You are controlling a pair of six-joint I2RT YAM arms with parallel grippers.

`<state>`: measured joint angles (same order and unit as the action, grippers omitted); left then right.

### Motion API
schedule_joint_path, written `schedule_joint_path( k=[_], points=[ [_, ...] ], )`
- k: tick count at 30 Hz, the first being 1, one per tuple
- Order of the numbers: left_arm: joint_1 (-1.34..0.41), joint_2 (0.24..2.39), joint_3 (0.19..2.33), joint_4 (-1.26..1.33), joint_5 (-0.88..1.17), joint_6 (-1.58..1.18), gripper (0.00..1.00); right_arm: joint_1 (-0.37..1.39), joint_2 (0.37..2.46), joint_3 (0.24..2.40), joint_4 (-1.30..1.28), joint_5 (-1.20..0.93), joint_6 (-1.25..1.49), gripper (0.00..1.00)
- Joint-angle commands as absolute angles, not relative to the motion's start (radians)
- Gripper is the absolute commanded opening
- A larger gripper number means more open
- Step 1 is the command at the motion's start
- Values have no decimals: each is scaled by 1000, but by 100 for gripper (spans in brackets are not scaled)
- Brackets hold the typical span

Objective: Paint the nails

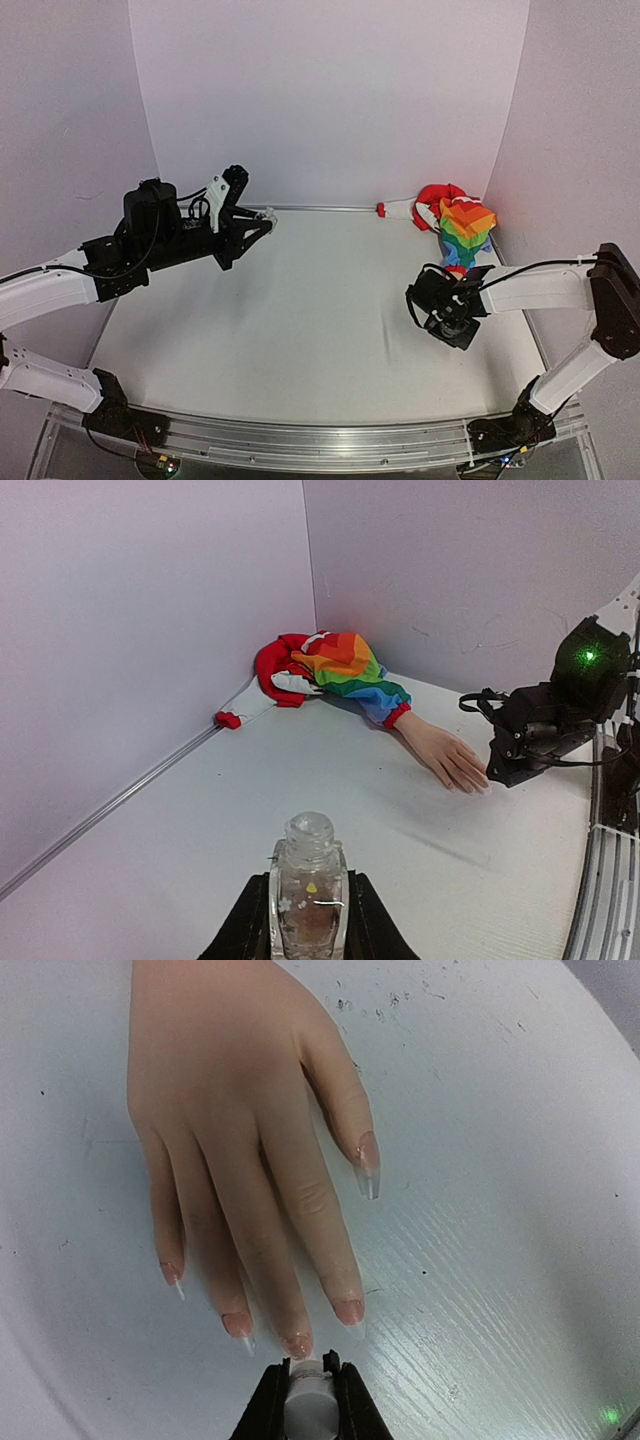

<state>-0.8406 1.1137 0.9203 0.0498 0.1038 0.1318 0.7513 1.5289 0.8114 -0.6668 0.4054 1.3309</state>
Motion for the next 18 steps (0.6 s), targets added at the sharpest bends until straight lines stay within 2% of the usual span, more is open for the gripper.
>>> schedule_joint_path(
  k=[1, 14, 18],
  points=[
    [-835, 1101, 934, 73, 116, 141, 0, 749, 1491, 804, -690, 413, 1326, 0],
    [-834, 1106, 937, 73, 120, 139, 0, 750, 1372, 787, -732, 430, 1323, 0],
    [-835, 1106, 937, 73, 121, 137, 0, 749, 1406, 807, -732, 476, 1313, 0]
  ],
)
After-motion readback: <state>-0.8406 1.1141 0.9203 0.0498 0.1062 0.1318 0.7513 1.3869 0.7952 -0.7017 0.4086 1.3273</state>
